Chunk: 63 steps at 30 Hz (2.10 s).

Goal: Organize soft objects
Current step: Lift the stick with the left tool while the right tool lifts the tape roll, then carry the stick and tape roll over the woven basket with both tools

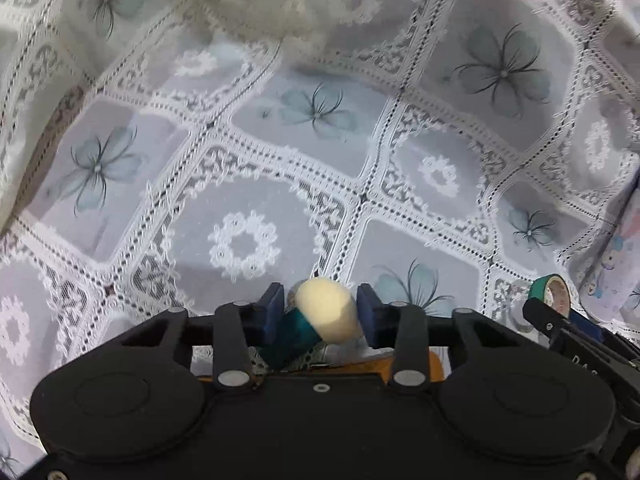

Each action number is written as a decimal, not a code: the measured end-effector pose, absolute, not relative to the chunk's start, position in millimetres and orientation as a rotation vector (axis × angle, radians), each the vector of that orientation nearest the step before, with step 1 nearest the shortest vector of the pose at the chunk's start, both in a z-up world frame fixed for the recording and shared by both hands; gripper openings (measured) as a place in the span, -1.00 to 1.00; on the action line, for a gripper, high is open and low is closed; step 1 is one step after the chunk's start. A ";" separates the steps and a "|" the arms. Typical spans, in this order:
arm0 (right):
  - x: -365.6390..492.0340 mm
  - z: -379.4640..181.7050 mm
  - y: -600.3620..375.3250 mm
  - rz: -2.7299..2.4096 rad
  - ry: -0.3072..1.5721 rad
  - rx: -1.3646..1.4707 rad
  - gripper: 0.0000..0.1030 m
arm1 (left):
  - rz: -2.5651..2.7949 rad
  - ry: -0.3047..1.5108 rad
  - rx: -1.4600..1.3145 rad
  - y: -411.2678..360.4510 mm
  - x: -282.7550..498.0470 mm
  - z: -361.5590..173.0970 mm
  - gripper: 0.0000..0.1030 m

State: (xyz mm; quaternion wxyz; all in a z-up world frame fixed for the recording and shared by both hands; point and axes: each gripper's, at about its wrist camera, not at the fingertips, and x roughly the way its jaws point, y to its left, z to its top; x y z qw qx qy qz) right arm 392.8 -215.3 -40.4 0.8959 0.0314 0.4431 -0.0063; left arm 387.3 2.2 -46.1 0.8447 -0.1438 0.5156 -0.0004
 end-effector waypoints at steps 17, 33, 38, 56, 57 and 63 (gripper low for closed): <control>382.2 -19.6 -212.4 0.000 0.890 0.066 -0.07 | 0.005 1.117 -0.274 7.8 379.5 -45.3 0.29; 383.2 -29.7 -217.7 -0.006 0.900 0.081 -0.07 | 0.031 1.123 -0.351 7.4 389.3 -57.7 0.07; 380.9 -25.0 -217.8 -0.008 0.889 0.087 -0.07 | 0.019 1.094 -0.327 4.2 386.1 -48.8 0.06; 297.6 43.0 -225.2 -0.009 0.774 0.147 -0.07 | -0.105 0.811 -0.039 -21.0 280.0 45.0 0.07; 288.1 47.0 -225.7 -0.009 0.766 0.154 -0.07 | -0.116 0.801 -0.028 -21.9 270.1 48.4 0.07; 221.0 69.9 -223.8 0.011 0.727 0.176 -0.07 | -0.177 0.784 0.005 -23.5 215.8 55.9 0.07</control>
